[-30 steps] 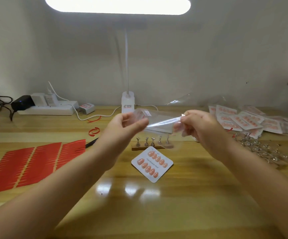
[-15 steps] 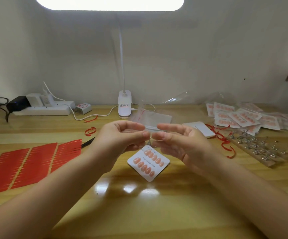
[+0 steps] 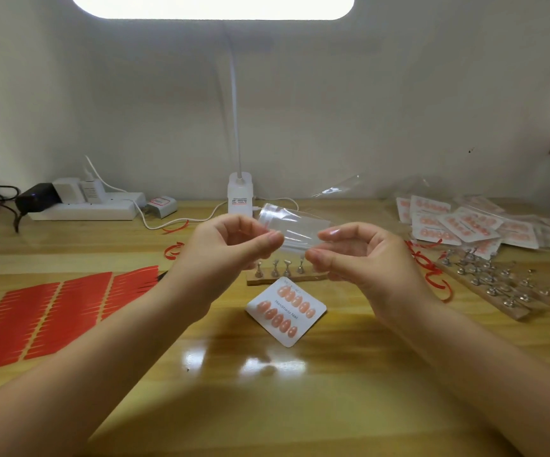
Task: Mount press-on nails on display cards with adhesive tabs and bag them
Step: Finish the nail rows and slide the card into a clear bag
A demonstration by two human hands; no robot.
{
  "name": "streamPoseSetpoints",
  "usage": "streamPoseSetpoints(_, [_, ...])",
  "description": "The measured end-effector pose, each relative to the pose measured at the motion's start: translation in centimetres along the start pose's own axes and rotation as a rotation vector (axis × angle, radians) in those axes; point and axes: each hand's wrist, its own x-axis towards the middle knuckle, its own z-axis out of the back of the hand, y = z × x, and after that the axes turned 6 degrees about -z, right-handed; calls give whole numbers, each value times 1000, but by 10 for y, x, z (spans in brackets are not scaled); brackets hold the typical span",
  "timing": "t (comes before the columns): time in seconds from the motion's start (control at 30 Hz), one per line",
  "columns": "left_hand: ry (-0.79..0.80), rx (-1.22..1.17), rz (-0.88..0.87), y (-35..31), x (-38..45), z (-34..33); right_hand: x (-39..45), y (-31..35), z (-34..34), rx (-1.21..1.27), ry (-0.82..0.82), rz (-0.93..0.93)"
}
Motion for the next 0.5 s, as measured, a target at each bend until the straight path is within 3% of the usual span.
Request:
streamPoseSetpoints(0.23, [261,117,20,-8,-2,1,-2,1,1,-56,101,101])
streamPoseSetpoints(0.4, [207,174,-90,-6,-2,3,2,8,10,-146,233,34])
streamPoseSetpoints(0.5, [187,325,-179,-4,-1,5,6,10,17,-207,71,28])
